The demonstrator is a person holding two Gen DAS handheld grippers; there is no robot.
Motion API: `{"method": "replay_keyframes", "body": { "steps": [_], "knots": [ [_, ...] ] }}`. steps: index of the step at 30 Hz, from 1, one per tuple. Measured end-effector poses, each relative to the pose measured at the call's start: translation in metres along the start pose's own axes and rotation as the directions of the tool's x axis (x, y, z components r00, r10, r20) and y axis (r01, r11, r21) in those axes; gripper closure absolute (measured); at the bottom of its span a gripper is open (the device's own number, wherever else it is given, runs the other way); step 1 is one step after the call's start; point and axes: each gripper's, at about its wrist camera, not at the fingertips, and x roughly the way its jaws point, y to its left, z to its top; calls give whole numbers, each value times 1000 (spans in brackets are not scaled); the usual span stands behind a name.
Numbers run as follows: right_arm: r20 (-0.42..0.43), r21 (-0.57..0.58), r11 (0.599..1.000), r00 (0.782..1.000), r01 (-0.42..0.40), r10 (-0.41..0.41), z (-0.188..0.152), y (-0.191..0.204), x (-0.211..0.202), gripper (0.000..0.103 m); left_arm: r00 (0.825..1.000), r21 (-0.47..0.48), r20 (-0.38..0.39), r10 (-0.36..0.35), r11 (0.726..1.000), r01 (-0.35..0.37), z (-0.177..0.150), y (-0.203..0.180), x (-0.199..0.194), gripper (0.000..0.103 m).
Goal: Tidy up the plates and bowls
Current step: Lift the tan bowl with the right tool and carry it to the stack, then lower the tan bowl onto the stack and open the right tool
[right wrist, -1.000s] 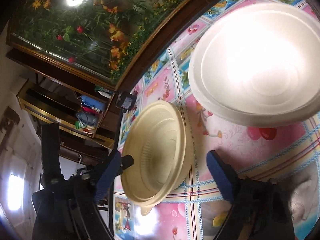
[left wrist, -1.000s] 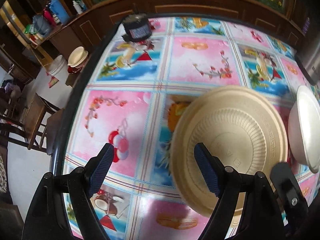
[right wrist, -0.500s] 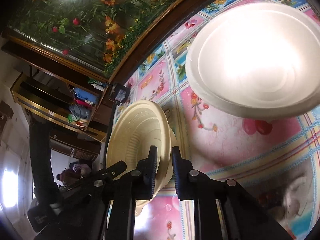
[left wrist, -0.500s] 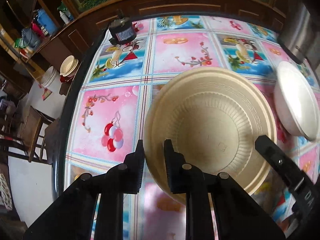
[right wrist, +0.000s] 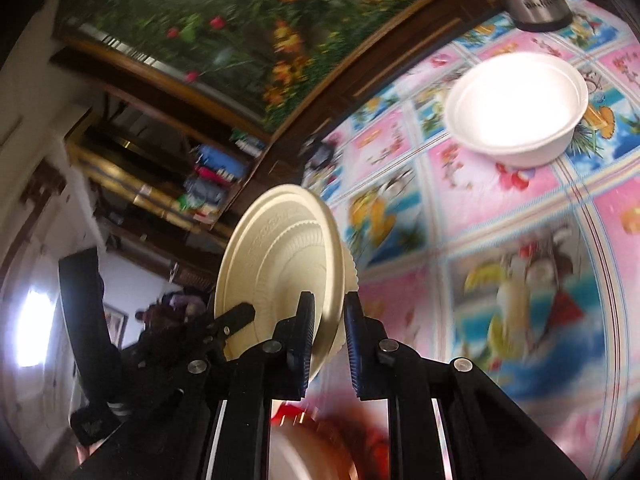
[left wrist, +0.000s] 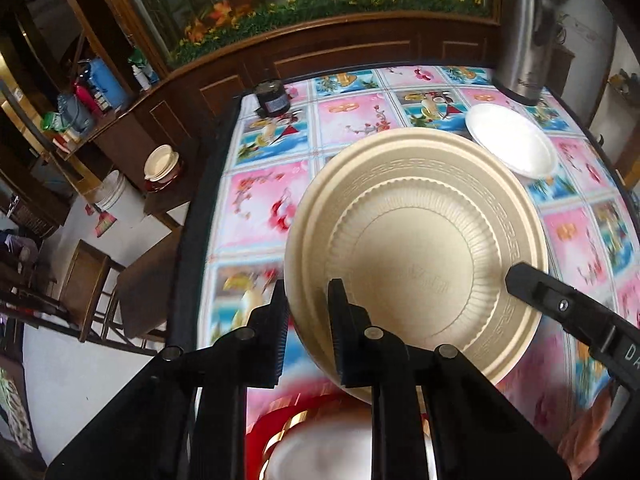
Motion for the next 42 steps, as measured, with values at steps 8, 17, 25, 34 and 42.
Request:
{"method": "replay_keyframes", "body": {
  "steps": [8, 17, 25, 34, 42],
  "knots": [
    [-111, -129, 991, 994, -25, 11, -83, 38, -24, 88, 1000, -40, 30, 7, 999, -6, -78, 22, -33, 86],
    [-194, -218, 976, 979, 13, -56, -143, 47, -17, 87, 999, -102, -19, -27, 994, 25, -139, 36, -25, 86],
    [-114, -354, 935, 990, 32, -77, -152, 55, -39, 56, 991, -156, 100, 87, 985, -71, -162, 47, -49, 49],
    [147, -231, 961, 982, 154, -122, -92, -15, -82, 39, 951, -154, 291, 106, 986, -62, -143, 28, -85, 22],
    [253, -74, 965, 941, 252, -226, -49, -86, -94, 39, 973, -68, 224, -56, 995, 72, -104, -26, -70, 22]
  ]
}}
